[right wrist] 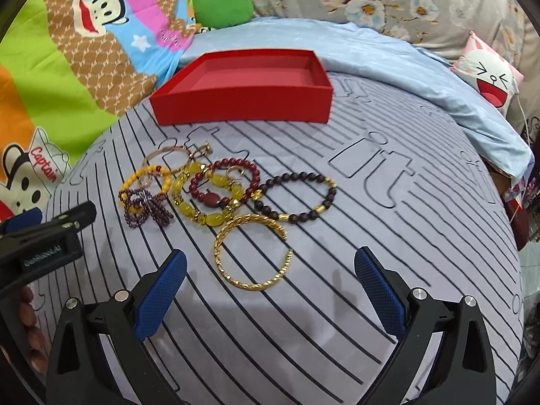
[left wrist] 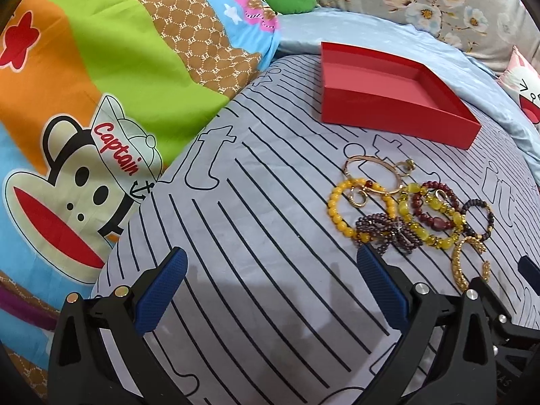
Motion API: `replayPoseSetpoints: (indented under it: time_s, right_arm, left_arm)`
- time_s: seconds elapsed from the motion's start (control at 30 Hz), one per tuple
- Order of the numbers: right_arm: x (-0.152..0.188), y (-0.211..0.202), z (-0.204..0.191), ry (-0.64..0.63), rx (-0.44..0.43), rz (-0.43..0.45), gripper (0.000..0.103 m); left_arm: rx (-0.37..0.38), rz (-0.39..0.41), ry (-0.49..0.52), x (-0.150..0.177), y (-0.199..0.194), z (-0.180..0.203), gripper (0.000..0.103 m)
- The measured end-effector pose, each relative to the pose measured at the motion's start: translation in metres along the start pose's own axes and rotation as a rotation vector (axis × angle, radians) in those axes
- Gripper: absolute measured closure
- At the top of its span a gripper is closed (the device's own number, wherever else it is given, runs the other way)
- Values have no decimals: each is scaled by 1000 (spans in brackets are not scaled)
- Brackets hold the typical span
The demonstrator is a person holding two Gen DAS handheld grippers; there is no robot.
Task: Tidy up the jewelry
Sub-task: 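Lower the right tool onto the gold twisted bangle and close on it, then grasp the dark beaded tassel with the left tool while the right tool holds the bangle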
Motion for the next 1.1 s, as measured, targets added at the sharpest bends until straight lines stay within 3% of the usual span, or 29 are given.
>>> replayPoseSetpoints:
  time_s: [0.5, 0.57, 0.63, 1.1]
  right_arm:
    - [1, 28, -3, -9, -20, -23, 36]
    - [0, 28, -1, -6, -23, -17, 46]
    - [-1, 27, 2, -2, -26, -15, 49]
    - [-3, 16, 35, 69, -19, -5, 49]
  left_arm:
    - [26, -38, 29, 2, 14, 13, 7]
    - [33, -44, 33, 3, 15, 17, 7]
    - [43, -46, 39, 3, 16, 21, 7]
    - [124, -48, 66, -1, 18, 46, 7]
Point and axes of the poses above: each gripper's, at about its wrist camera, not at the fingertips, and y roughly the way its jaws point, z to its right, x to its underside, the point moved 3 cm from there along y, roughly the way its jaws point, and after that the axes turned 6 degrees about z, right-handed, at the moved point
